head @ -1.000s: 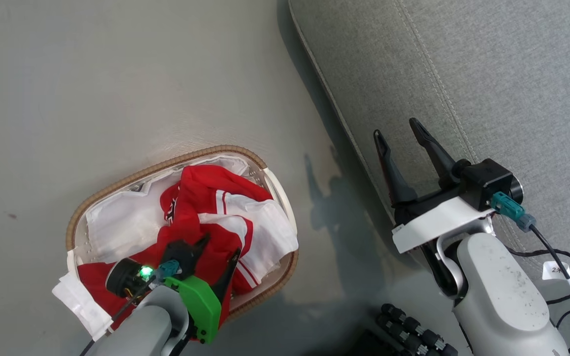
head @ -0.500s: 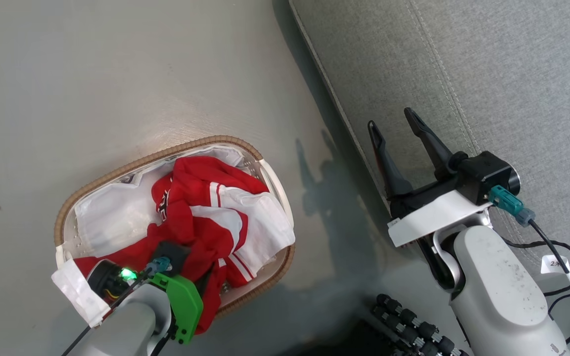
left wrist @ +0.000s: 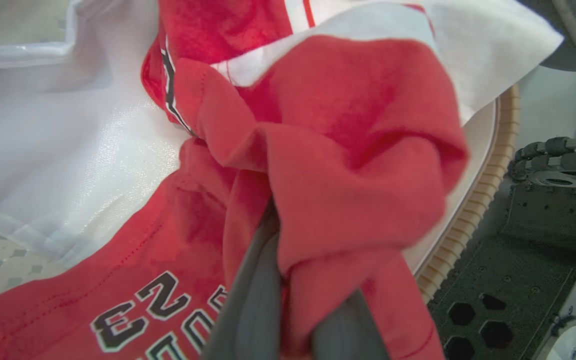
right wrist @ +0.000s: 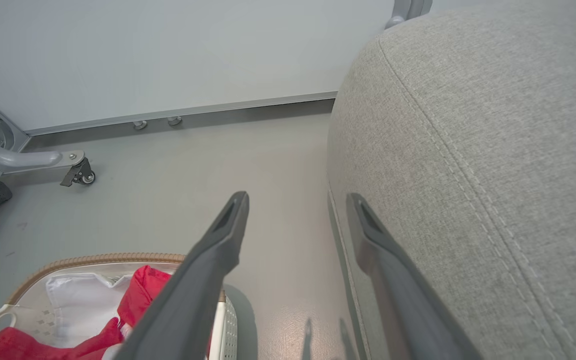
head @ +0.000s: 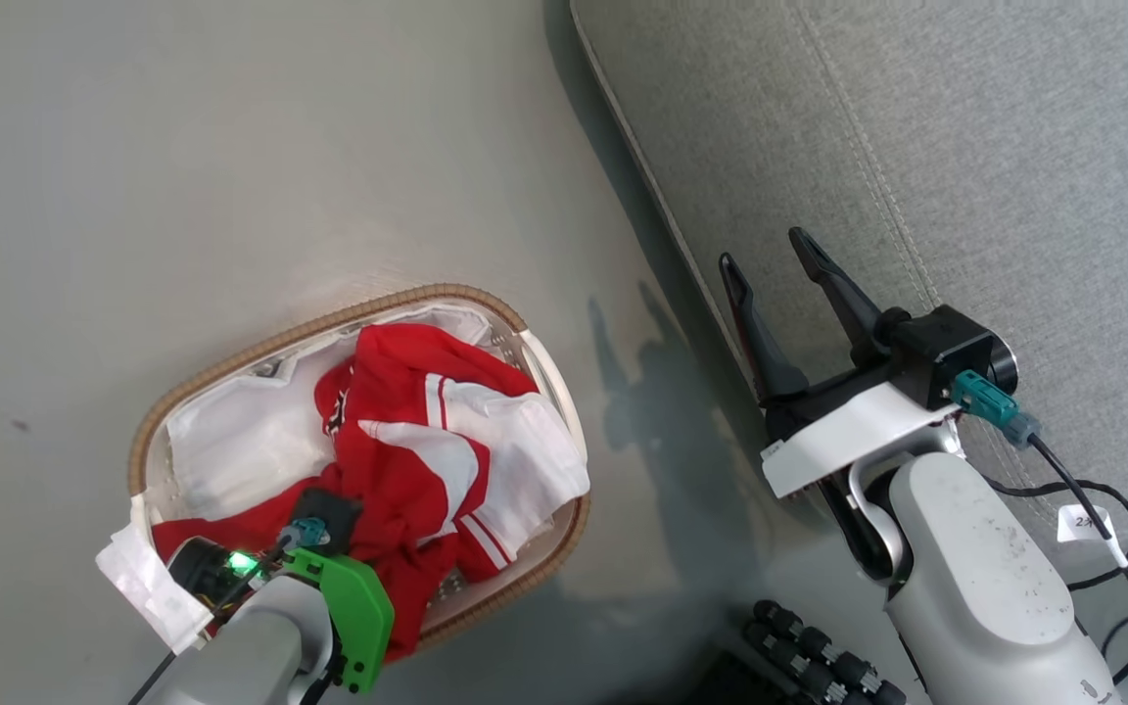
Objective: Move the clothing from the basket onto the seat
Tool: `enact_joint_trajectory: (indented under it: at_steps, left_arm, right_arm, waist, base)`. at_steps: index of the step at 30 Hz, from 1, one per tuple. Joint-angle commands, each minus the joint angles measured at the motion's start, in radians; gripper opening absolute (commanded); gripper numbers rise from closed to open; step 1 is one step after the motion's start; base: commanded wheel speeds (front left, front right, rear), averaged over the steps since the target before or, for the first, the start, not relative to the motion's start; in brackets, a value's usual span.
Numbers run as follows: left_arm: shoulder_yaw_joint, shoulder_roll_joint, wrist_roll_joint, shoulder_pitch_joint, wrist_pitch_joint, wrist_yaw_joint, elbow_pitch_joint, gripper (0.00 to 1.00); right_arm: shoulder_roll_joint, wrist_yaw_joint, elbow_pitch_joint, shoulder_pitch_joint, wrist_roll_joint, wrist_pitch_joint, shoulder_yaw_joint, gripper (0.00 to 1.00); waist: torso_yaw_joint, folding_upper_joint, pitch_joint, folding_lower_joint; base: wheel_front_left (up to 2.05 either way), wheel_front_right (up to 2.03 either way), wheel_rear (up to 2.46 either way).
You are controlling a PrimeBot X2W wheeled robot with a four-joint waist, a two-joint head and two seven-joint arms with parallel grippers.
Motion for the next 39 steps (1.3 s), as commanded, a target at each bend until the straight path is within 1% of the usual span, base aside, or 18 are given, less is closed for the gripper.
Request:
enact_joint_trajectory:
  at_steps: [1, 3, 9, 17, 26, 33, 36, 39]
  left_arm:
    - [0.006, -0.008, -0.001, -0.011, -0.008, -0.003, -0.015, 0.0]
    - [0.034, -0.009, 0.012, -0.007, -0.008, -0.003, -0.045, 0.0]
    - [0.143, -0.008, 0.073, 0.077, -0.007, -0.003, -0.123, 0.0]
    - [0.344, -0.028, 0.182, 0.189, -0.008, 0.012, -0.227, 0.0]
    - [0.576, -0.073, 0.333, 0.276, -0.008, 0.003, -0.402, 0.0]
    - [0.665, -0.12, 0.43, 0.282, -0.008, -0.002, -0.518, 0.0]
    - [0.673, -0.138, 0.439, 0.266, -0.008, -0.002, -0.584, 0.0]
    - [0.67, -0.141, 0.432, 0.246, -0.008, -0.002, -0.632, 0.0]
  right_arm:
    - [-0.003, -0.001, 0.011, 0.01, 0.003, -0.005, -0.004, 1.0]
    - [-0.004, -0.001, 0.024, 0.023, 0.005, -0.005, -0.007, 1.0]
    - [-0.004, -0.001, 0.062, 0.063, 0.009, -0.005, -0.005, 1.0]
    - [-0.004, -0.001, 0.095, 0.133, -0.009, -0.005, -0.037, 1.0]
    - [-0.004, -0.001, 0.119, 0.208, -0.014, -0.005, -0.073, 1.0]
    - [-0.004, -0.001, 0.135, 0.243, -0.015, -0.005, -0.069, 1.0]
    - [-0.004, -0.001, 0.14, 0.256, -0.015, -0.005, -0.062, 1.0]
    - [-0.004, -0.001, 0.144, 0.27, -0.015, -0.005, -0.053, 1.0]
  waist:
    - [0.023, 0.0, -0.055, -0.0001]
    - [0.038, 0.0, -0.096, -0.0001]
    - [0.072, 0.0, -0.225, -0.0001]
    - [0.117, 0.0, -0.351, -0.0001]
    - [0.173, 0.0, -0.45, -0.0001]
    - [0.207, 0.0, -0.504, -0.0001]
    - [0.216, 0.0, -0.529, -0.0001]
    - [0.225, 0.0, -0.548, -0.0001]
  base:
    - [0.0, 0.0, 0.0]
    - [0.0, 0.0, 0.0]
    - [0.0, 0.0, 0.0]
    - [0.0, 0.0, 0.0]
    - [0.0, 0.0, 0.0]
    - [0.0, 0.0, 0.0]
    - [0.0, 0.0, 0.0]
    - [0.0, 0.0, 0.0]
